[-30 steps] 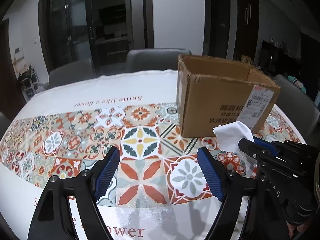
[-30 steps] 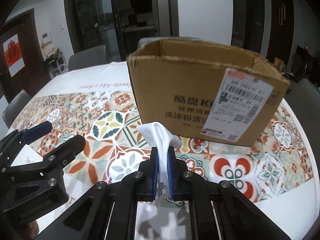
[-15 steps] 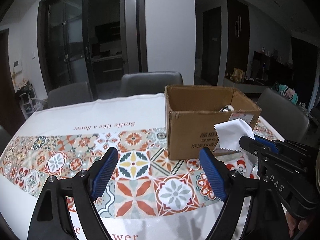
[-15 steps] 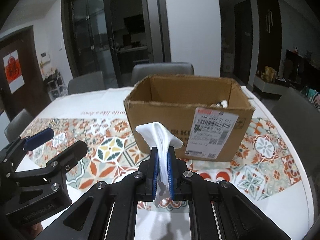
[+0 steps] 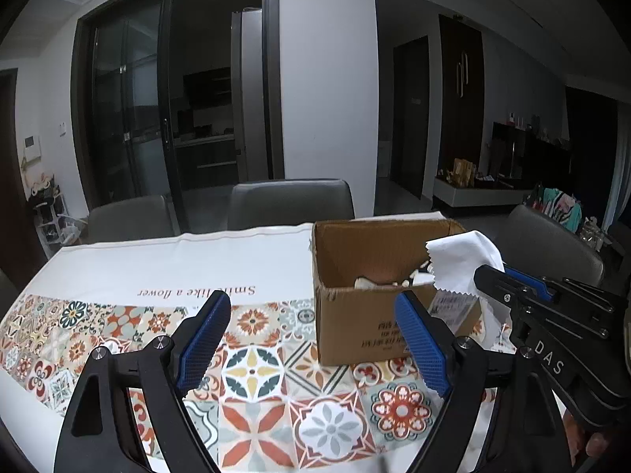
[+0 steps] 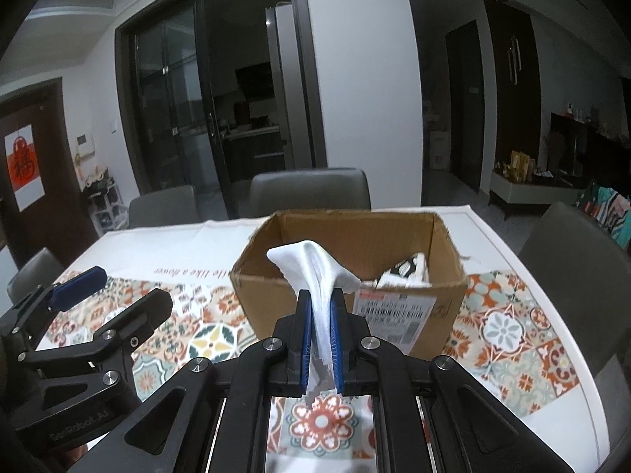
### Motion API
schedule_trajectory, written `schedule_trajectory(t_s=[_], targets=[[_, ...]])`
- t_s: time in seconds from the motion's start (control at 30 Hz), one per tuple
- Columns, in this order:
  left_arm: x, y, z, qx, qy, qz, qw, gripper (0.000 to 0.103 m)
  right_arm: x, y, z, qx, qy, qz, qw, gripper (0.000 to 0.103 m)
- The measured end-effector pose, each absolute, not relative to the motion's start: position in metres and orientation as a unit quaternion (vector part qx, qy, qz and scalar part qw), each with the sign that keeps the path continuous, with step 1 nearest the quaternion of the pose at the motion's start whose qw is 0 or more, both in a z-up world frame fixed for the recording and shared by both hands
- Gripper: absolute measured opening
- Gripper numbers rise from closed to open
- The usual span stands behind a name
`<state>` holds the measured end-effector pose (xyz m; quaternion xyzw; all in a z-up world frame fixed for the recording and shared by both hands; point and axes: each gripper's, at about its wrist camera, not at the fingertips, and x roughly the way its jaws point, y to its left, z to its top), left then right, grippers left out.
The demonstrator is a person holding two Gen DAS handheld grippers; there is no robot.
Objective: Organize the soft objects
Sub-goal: 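Lift the tissue with the right tool and carry it over the box, then open the right tool to drop the tissue into the box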
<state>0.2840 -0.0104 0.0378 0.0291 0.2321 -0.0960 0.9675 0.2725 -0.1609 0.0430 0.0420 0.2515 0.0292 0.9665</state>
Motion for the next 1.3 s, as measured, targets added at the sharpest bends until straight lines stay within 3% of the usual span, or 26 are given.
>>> schedule_trajectory(t_s=[0.73, 1.3], targets=[[0.335, -0.021, 0.043, 0.018, 0.228, -0.090, 0.969, 0.087, 0.331, -0.173, 0.064, 0.024, 0.220, 0.024, 0.975, 0.010], [0.369, -0.035, 0.017, 0.029, 0.253, -0.080, 0.964, 0.087, 0.398, -0.188, 0.026, 0.031, 0.283, 0.036, 0.958, 0.011]])
